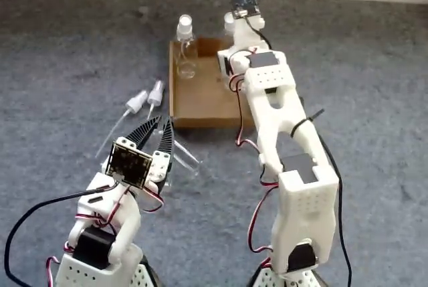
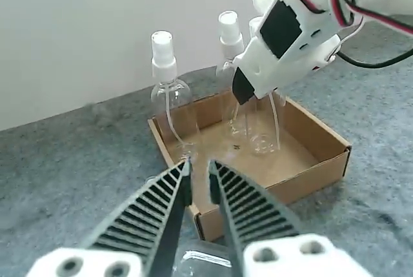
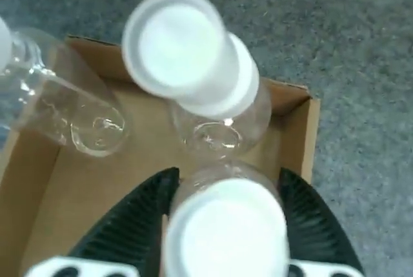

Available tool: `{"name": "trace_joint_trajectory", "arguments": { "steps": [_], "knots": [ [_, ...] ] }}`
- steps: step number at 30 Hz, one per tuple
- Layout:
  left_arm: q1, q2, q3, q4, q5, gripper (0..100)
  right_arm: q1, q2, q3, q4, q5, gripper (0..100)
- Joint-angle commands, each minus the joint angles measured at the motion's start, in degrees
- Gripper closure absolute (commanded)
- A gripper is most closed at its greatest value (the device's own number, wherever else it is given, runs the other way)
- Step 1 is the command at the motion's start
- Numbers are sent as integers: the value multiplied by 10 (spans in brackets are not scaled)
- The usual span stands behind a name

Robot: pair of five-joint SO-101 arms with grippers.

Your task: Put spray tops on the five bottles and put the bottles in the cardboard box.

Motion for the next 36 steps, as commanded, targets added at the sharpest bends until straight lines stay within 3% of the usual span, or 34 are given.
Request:
{"name": "trace_joint_trajectory", "arguments": {
  "steps": [1,9,18,36],
  "knots": [
    [12,0,-3,-12,1,994,4,-12,-33,10,5,831],
    [13,0,-4,-12,1,994,3,-13,-33,11,5,830],
    [13,0,-4,-12,1,994,-2,-13,-40,13,4,734],
    [13,0,-4,-12,0,994,-2,-11,-213,161,2,732]
  ]
}}
